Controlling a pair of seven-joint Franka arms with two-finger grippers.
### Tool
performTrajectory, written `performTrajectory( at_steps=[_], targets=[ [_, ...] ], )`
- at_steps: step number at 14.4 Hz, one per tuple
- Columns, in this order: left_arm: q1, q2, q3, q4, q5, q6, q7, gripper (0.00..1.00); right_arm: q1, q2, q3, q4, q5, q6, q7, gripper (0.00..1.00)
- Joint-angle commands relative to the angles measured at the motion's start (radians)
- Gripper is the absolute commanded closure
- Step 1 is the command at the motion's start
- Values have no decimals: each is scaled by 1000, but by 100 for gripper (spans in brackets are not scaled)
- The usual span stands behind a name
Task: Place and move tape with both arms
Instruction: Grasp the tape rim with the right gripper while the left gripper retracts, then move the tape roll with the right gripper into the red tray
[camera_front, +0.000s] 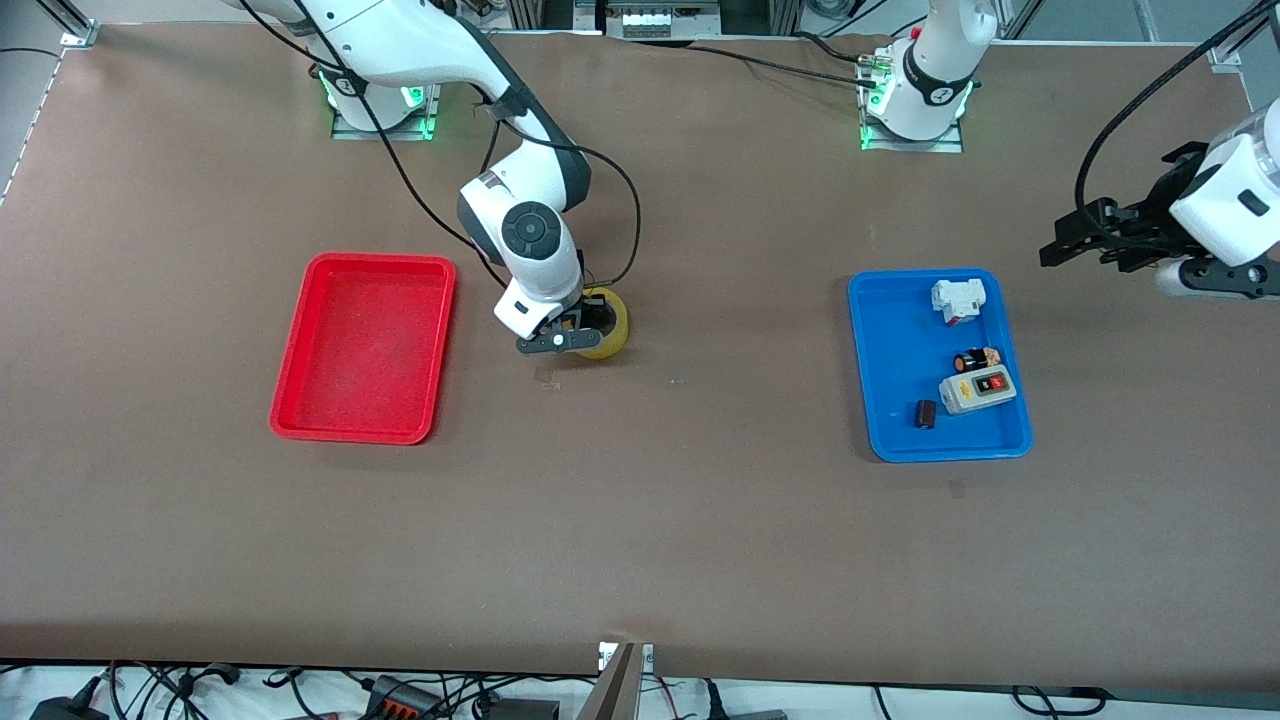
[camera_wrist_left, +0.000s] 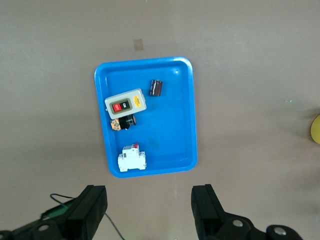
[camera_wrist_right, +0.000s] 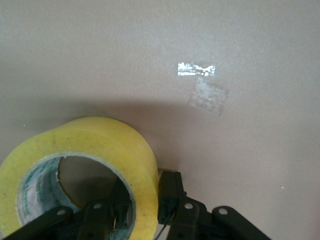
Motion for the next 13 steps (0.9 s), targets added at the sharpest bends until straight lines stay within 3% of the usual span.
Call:
performTrajectory(
  at_steps=[1, 9, 13],
  targets=[
    [-9, 34, 2, 44, 35, -19, 13, 0, -14, -72, -3, -11, -8, -13, 16, 95],
    [-13, 30, -6, 41, 29, -7, 15, 0, -196, -295, -3, -24, -10, -230, -10, 96],
    [-14, 28, -9, 37, 26, 25, 15, 0, -328, -413, -3, -148, -10, -230, -145, 96]
  ],
)
